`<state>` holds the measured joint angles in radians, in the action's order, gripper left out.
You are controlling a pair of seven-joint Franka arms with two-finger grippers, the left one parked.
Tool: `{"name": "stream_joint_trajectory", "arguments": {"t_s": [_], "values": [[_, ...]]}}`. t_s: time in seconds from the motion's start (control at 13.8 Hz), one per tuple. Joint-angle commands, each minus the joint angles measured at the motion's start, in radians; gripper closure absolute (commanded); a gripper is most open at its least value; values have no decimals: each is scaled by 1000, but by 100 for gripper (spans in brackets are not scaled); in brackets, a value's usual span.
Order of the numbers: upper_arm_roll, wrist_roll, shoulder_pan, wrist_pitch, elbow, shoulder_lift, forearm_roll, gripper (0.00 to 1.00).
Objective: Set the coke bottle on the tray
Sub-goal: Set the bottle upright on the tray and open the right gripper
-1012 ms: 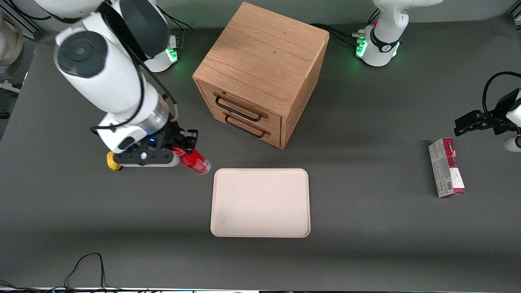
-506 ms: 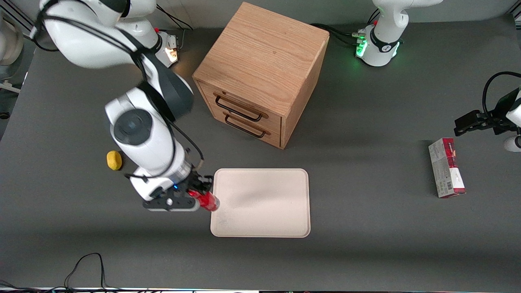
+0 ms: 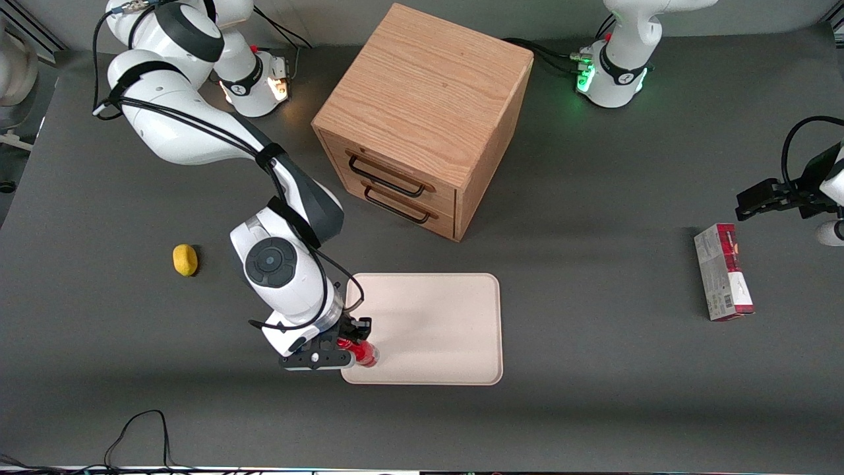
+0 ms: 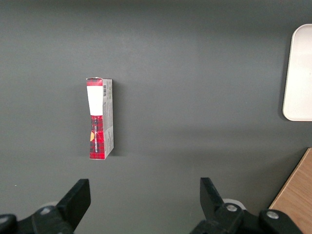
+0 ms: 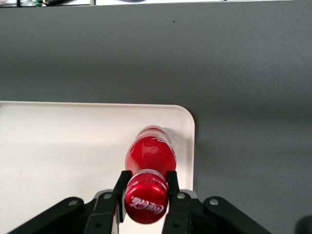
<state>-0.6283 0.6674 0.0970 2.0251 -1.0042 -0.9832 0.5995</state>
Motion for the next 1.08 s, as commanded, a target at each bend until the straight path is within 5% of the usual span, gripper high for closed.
{"name": "stream_joint_trajectory", "arguments": {"t_s": [0.0,0.07,0.43,0.65,0.8,0.94,1.01], "values": [[16,14,27,15,38,-25,45,72],[18,14,29,17,36,-25,49,1],[18,14,30,26,38,-3,53,0],[24,-11,27,-161,30,96,37,0],[126,-86,27,-244,-45,225,-109,0],[360,-228,53,-244,-182,412,-409,0],[437,-309,58,-244,-271,504,-493,0]]}}
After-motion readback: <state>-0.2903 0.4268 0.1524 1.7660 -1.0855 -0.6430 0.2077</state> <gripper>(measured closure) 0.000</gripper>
